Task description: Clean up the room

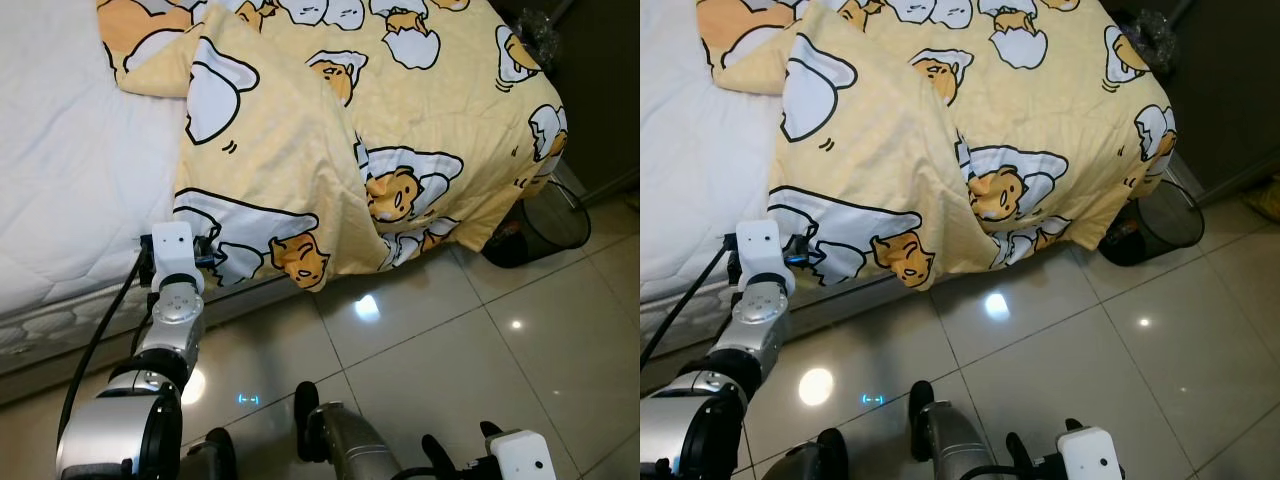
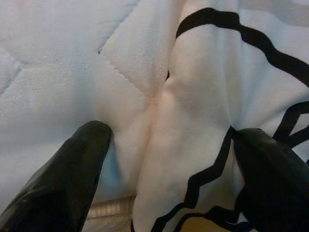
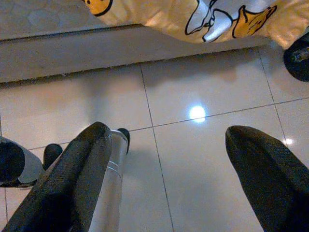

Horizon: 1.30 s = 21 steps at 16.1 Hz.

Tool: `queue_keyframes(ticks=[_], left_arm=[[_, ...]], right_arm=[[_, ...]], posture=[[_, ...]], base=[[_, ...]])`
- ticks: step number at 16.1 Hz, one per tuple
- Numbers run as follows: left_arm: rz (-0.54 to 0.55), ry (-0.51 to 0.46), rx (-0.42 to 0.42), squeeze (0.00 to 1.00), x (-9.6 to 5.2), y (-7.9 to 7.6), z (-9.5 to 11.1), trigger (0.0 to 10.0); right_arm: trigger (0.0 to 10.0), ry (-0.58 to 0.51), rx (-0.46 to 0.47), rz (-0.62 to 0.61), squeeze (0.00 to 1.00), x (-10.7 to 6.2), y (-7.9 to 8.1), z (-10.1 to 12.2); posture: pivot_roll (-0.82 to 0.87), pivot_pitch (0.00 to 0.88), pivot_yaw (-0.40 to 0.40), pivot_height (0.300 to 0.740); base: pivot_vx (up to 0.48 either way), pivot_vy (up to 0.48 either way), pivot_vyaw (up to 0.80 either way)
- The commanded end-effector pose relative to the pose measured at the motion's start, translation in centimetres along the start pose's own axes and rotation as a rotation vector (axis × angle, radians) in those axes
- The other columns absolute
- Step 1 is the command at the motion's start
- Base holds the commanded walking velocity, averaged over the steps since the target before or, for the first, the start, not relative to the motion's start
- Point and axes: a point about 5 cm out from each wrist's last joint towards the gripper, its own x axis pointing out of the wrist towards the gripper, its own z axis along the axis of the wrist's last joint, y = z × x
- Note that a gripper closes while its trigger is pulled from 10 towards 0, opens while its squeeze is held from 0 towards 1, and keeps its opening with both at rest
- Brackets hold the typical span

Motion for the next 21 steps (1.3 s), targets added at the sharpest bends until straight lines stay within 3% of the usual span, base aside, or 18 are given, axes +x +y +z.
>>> queue_keyframes(ticks=[1,5,7,8,10,11,12,17,21], left_arm=[[-0.079,0.052,0.049,0.00,-0.7,-1.2,-1.5,10.0],[-0.129,-0.067,0.212,0.00,-1.2,-2.7,-0.8,10.0],[-0.164,-0.037,0.182,0.00,-1.6,-3.1,-1.5,10.0],[-0.177,0.045,0.125,0.00,-1.8,-3.2,-2.5,10.0],[-0.136,0.117,0.063,0.00,-1.7,-2.4,-3.3,10.0],[-0.112,0.143,0.028,0.00,-1.6,-2.0,-3.5,4.4],[-0.100,0.157,0.006,0.00,-1.6,-1.7,-3.5,0.0],[-0.090,0.175,-0.049,0.00,-1.1,-0.9,-3.2,0.0],[-0.137,0.168,0.010,0.00,-1.2,-1.2,-3.2,0.0]], right_arm=[[10.0,0.060,0.001,-0.012,0.00,-0.5,-0.3,-1.1],[10.0,0.064,0.002,-0.010,0.00,-0.2,-0.3,-1.2],[10.0,0.069,-0.002,-0.009,0.00,-0.2,-0.4,-1.3],[10.0,0.077,0.003,-0.013,0.00,-0.3,-0.6,-1.4],[10.0,0.082,0.003,-0.015,0.00,-0.3,-0.7,-1.5],[10.0,0.083,0.003,-0.015,0.00,-0.3,-0.7,-1.5],[10.0,0.082,0.002,-0.015,0.00,-0.2,-0.7,-1.5],[10.0,0.079,-0.005,-0.025,0.00,-0.1,-1.1,-1.3],[10.0,0.077,-0.003,-0.025,0.00,0.0,-1.1,-1.3]], posture=[[-0.27,0.411,-0.188,0.731],[-0.26,0.413,-0.188,0.731],[-0.26,0.413,-0.196,0.731],[-0.26,0.412,-0.204,0.731],[-0.26,0.405,-0.205,0.731],[-0.26,0.400,-0.204,0.731],[-0.26,0.395,-0.204,0.731],[-0.26,0.386,-0.202,0.731],[-0.26,0.392,-0.201,0.731]], base=[[0.000,0.000,0.00],[0.000,0.000,0.00],[0.000,0.000,0.00],[0.000,0.000,0.00],[0.000,0.000,0.00],[0.000,0.000,0.00],[0.000,0.000,0.00],[0.000,0.000,0.00],[0.000,0.000,0.00]])
